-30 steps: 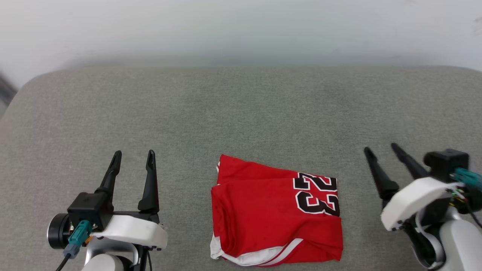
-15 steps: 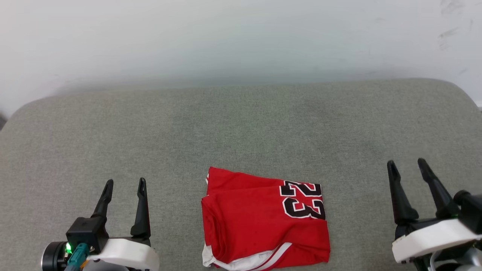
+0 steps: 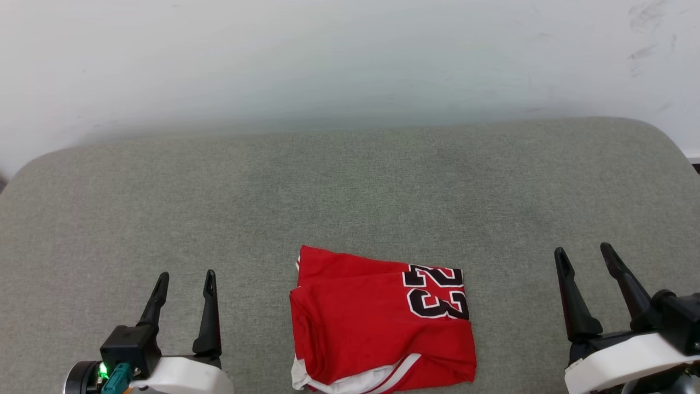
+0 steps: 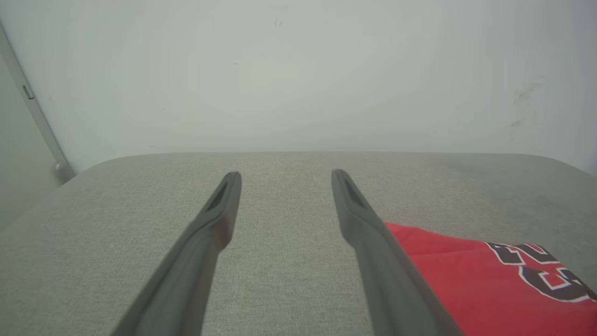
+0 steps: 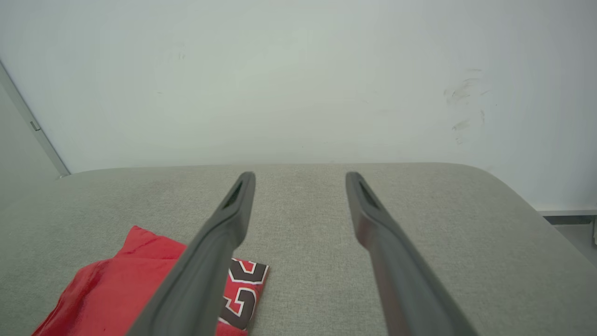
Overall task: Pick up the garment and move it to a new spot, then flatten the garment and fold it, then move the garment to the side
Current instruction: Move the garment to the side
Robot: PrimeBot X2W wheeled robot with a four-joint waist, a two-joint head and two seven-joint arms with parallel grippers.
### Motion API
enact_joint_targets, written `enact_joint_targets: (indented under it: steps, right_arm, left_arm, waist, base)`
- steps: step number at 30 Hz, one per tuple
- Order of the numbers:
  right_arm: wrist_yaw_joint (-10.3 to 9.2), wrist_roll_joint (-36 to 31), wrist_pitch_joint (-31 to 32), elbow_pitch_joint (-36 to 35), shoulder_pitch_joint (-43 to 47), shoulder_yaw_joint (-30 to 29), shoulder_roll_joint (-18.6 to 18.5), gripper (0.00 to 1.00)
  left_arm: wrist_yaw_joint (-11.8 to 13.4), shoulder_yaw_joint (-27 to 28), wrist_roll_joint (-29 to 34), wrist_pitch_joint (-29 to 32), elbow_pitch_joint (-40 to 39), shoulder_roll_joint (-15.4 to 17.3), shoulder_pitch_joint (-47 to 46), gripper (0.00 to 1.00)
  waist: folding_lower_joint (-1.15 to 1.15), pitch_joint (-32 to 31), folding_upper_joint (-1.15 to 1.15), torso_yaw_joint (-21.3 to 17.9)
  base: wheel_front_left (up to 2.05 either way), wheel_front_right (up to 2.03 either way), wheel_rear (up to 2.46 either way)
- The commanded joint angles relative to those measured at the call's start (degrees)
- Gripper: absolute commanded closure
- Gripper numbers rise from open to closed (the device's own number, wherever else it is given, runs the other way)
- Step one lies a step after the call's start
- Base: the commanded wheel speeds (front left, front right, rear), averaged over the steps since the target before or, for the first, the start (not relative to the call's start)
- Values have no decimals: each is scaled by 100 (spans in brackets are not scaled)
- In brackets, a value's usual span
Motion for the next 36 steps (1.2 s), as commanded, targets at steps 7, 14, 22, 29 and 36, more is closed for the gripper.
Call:
enact_joint_targets:
  steps: [7,14,22,29,36]
  right_arm:
    - [-2,263,290,-33,-52,-171,52,0]
    - [-2,1195,1209,575,-427,-1023,-570,0]
    - [-2,2757,2790,1995,-826,-1375,-772,0]
    - [-1,4063,4105,2605,-1145,-1140,-203,0]
    - [-6,5040,4249,3078,-1535,-784,66,0]
  left_arm:
    - [47,84,-36,-29,-57,-50,-116,0]
    - [65,122,39,-34,-238,-82,-255,0]
    - [16,114,169,-41,-253,-255,-536,0]
    - [-95,125,241,-37,-158,-382,-814,0]
    - [-220,160,342,-37,-76,-393,-1043,0]
  waist:
    - [0,68,0,23]
    - [0,278,0,164]
    - [0,663,0,573]
    - [0,1039,0,845]
    - [0,1306,0,899]
  base:
    - [0,0,0]
    - [0,0,0]
    - [0,0,0]
    - [0,0,0]
    - [0,0,0]
